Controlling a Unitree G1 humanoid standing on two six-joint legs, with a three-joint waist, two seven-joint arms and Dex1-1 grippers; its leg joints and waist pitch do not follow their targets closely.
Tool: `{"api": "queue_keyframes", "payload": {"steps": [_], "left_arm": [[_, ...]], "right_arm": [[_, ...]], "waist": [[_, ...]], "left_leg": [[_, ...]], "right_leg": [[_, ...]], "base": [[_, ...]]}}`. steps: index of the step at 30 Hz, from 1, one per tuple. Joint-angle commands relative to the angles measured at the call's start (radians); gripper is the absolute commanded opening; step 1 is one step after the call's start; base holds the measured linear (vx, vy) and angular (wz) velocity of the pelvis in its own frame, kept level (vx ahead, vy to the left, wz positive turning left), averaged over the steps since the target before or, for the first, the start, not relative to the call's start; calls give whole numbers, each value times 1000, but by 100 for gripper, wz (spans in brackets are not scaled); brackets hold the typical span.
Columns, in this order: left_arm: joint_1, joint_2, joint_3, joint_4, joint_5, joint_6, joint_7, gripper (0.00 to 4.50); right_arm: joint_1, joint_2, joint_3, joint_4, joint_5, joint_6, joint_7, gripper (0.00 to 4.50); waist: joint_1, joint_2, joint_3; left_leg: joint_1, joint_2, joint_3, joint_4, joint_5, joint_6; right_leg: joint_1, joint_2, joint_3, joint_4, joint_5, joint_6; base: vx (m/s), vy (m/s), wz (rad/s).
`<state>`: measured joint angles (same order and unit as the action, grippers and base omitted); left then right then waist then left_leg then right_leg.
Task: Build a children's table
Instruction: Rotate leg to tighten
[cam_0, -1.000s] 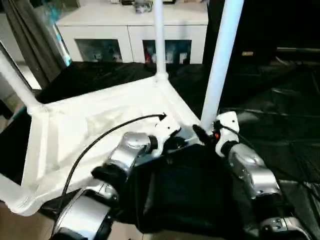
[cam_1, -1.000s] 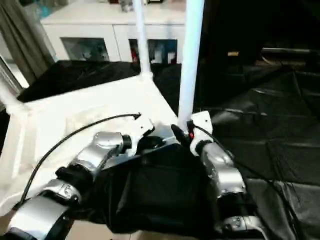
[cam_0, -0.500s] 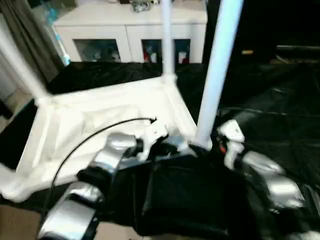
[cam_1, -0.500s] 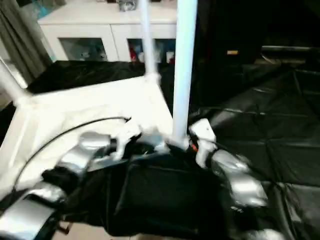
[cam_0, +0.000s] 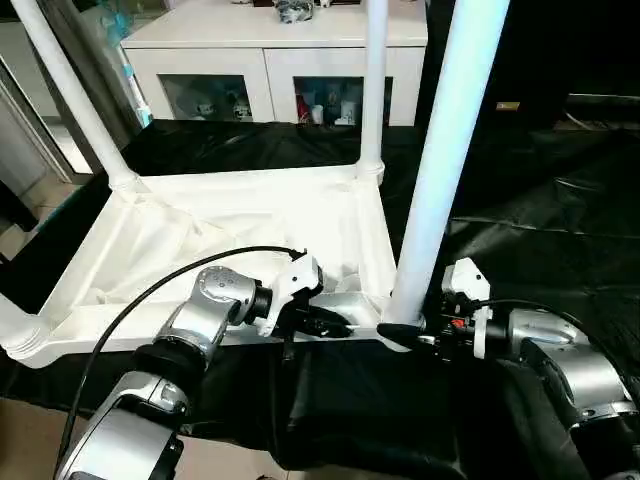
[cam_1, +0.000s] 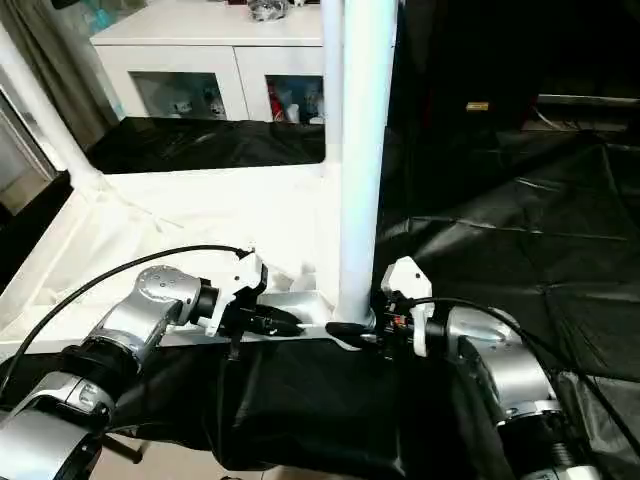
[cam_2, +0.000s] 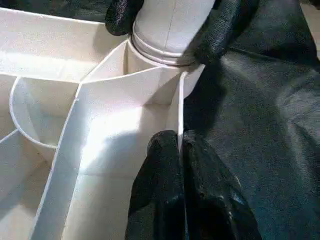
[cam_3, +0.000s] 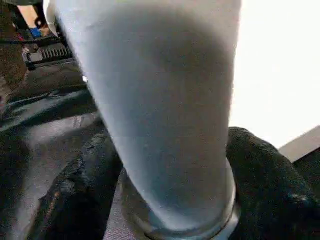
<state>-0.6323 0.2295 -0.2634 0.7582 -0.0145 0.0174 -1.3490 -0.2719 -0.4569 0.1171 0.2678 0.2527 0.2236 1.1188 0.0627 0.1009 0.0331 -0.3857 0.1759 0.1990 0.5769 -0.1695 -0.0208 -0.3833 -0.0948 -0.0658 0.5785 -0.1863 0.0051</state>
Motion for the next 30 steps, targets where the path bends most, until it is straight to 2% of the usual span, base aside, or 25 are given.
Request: {"api": "queue_keyframes", "payload": {"steps": [1, 5, 6, 8, 9, 10, 13, 14, 15, 16, 18, 19, 21, 22, 23, 24, 25, 26, 29, 30], "left_arm": [[-1, -15, 4, -41, -53, -4, -22, 0], [2, -18, 10, -50, -53, 2, -10, 0], [-9, -30, 20, -28, -35, -13, 49, 0], [-19, -39, 27, -10, -21, -24, 93, 0], [-34, -52, 35, 17, -3, -33, 158, 0], [-47, -62, 41, 39, 10, -34, 209, 0], [-92, -112, 65, 105, 38, -31, 387, 0], [-103, -127, 69, 118, 44, -28, 428, 0], [-112, -139, 70, 128, 50, -28, 464, 0], [-130, -170, 76, 148, 54, -15, 531, 0], [-138, -186, 77, 157, 56, -11, 562, 0], [-146, -206, 79, 164, 55, -2, 586, 0], [-153, -222, 80, 174, 55, -2, 602, 0], [-159, -238, 76, 184, 55, -8, 603, 0], [-160, -242, 75, 188, 56, -12, 599, 0], [-160, -242, 75, 188, 56, -12, 599, 0], [-156, -237, 65, 188, 60, -25, 566, 0], [-154, -233, 61, 188, 62, -30, 554, 0], [-136, -203, 40, 172, 58, -47, 464, 0], [-132, -198, 37, 168, 56, -48, 445, 0]], "right_arm": [[11, 4, 30, -16, 10, 15, 26, 276], [20, 8, 36, -18, 16, 22, 32, 262], [18, 31, 26, -8, 17, 29, -11, 258], [14, 52, 14, -1, 17, 37, -47, 256], [5, 84, -4, 20, 7, 32, -112, 256], [-4, 109, -16, 42, -11, 22, -173, 256], [-28, 191, -40, 123, -72, 5, -384, 256], [-32, 213, -44, 141, -82, 7, -434, 255], [-36, 232, -45, 156, -91, 2, -471, 255], [-50, 273, -49, 187, -114, -6, -559, 255], [-62, 296, -55, 206, -124, -7, -611, 255], [-83, 319, -56, 234, -143, -3, -674, 255], [-105, 343, -52, 261, -163, 1, -719, 255], [-121, 359, -47, 276, -175, -7, -726, 255], [-123, 364, -46, 278, -176, -14, -715, 255], [-123, 364, -46, 278, -176, -14, -715, 290], [-125, 360, -44, 259, -154, -31, -653, 290], [-125, 355, -42, 252, -148, -35, -631, 311], [-115, 309, -30, 218, -129, -52, -550, 336], [-113, 298, -25, 212, -127, -55, -532, 345]], "waist": [[1, -25, -56], [1, -25, -55], [1, -29, -55], [0, -28, -54], [-2, -31, -53], [-7, -28, -52], [-18, -31, -51], [-18, -31, -51], [-25, -29, -50], [-30, -32, -50], [-34, -32, -51], [-35, -26, -50], [-36, -26, -51], [-38, -21, -51], [-39, -24, -52], [-39, -26, -52], [-35, -26, -53], [-34, -26, -54], [-30, -25, -57], [-28, -16, -58]], "left_leg": [[20, 58, -24, -63, -234, 89], [19, 59, -25, -64, -236, 86], [20, 58, -24, -63, -238, 86], [21, 57, -24, -64, -244, 81], [20, 57, -25, -65, -249, 75], [22, 55, -26, -66, -264, 58], [24, 53, -31, -70, -294, 28], [24, 53, -31, -70, -294, 28], [24, 50, -31, -72, -312, 19], [23, 50, -32, -72, -314, 19], [23, 48, -31, -71, -316, 23], [24, 48, -30, -71, -314, 23], [22, 47, -31, -70, -311, 28], [22, 46, -31, -71, -315, 29], [22, 45, -31, -70, -315, 30], [21, 45, -30, -70, -318, 34], [19, 45, -30, -68, -301, 51], [18, 46, -29, -67, -294, 55], [17, 48, -29, -65, -265, 73], [16, 48, -29, -63, -250, 80]], "right_leg": [[34, -60, 35, -65, -217, -244], [35, -60, 35, -64, -216, -243], [34, -60, 35, -64, -222, -241], [32, -60, 36, -68, -242, -235], [32, -61, 35, -69, -261, -229], [27, -61, 36, -71, -286, -222], [27, -62, 36, -75, -322, -208], [27, -62, 36, -75, -322, -208], [26, -61, 36, -78, -329, -203], [27, -61, 36, -79, -327, -200], [27, -61, 37, -79, -325, -197], [24, -59, 37, -81, -322, -196], [27, -60, 36, -80, -313, -197], [26, -59, 35, -81, -308, -197], [28, -59, 35, -81, -304, -197], [28, -59, 35, -82, -303, -197], [31, -62, 37, -81, -298, -194], [32, -62, 37, -81, -294, -192], [34, -61, 35, -77, -253, -200], [36, -61, 34, -72, -223, -208]], "base": [[0, 0, 0], [0, 0, 0], [0, 0, 0], [0, 0, 0], [0, 0, 0], [0, 0, 0], [0, 0, 0], [0, 0, 0], [0, 0, 0], [0, 0, 0], [0, 0, 0], [0, 0, 0], [0, 0, 0], [0, 0, 0], [0, 0, 0], [0, 0, 0], [0, 0, 0], [0, 0, 0], [0, 0, 0], [0, 0, 0]]}}
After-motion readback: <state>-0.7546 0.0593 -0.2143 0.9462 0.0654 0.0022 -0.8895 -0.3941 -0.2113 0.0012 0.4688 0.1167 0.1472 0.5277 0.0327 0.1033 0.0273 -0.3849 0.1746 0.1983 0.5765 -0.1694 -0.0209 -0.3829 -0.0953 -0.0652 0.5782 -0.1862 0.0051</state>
